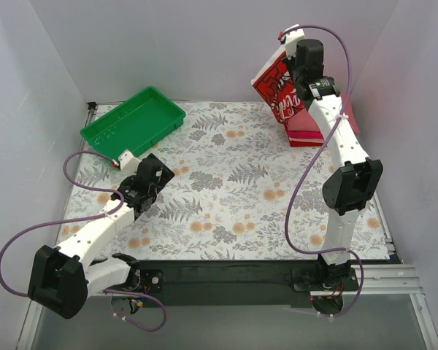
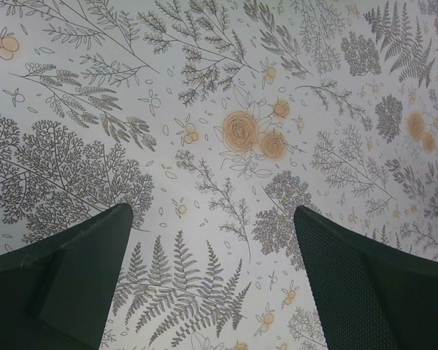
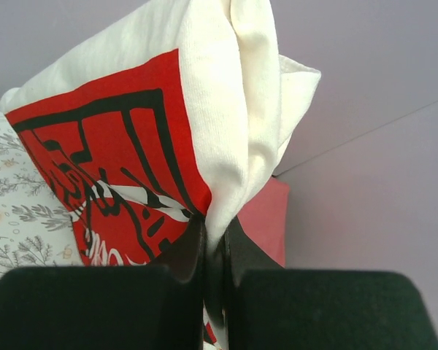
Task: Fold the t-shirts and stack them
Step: Neatly place the folded tshirt to the corner
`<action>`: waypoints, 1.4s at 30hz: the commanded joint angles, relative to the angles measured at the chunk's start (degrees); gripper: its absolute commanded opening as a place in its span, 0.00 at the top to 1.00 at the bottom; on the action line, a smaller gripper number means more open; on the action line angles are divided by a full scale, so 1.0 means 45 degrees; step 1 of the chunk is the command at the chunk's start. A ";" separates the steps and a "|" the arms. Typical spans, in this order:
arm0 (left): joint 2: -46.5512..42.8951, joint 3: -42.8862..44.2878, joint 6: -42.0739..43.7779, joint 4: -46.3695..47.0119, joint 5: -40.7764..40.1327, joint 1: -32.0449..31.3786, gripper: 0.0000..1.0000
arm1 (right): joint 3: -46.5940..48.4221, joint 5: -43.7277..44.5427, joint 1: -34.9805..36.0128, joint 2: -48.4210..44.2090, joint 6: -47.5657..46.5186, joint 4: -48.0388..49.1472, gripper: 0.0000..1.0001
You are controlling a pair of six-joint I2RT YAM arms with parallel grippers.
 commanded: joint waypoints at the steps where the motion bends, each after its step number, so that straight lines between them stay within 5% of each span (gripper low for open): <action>1: -0.0119 0.0278 -0.0007 0.0085 -0.0096 0.0018 0.07 | 0.0972 0.0004 0.0108 -0.0958 0.0311 0.0894 0.99; 16: 0.0135 0.0278 0.0052 0.0163 -0.0116 0.0018 0.07 | 0.0563 0.1878 0.0089 0.0057 -0.0431 0.1108 0.99; 42: 0.0272 0.0337 0.0091 0.0183 0.0099 0.0018 0.07 | -0.0062 0.1430 -0.1161 0.0878 0.0037 0.1557 0.99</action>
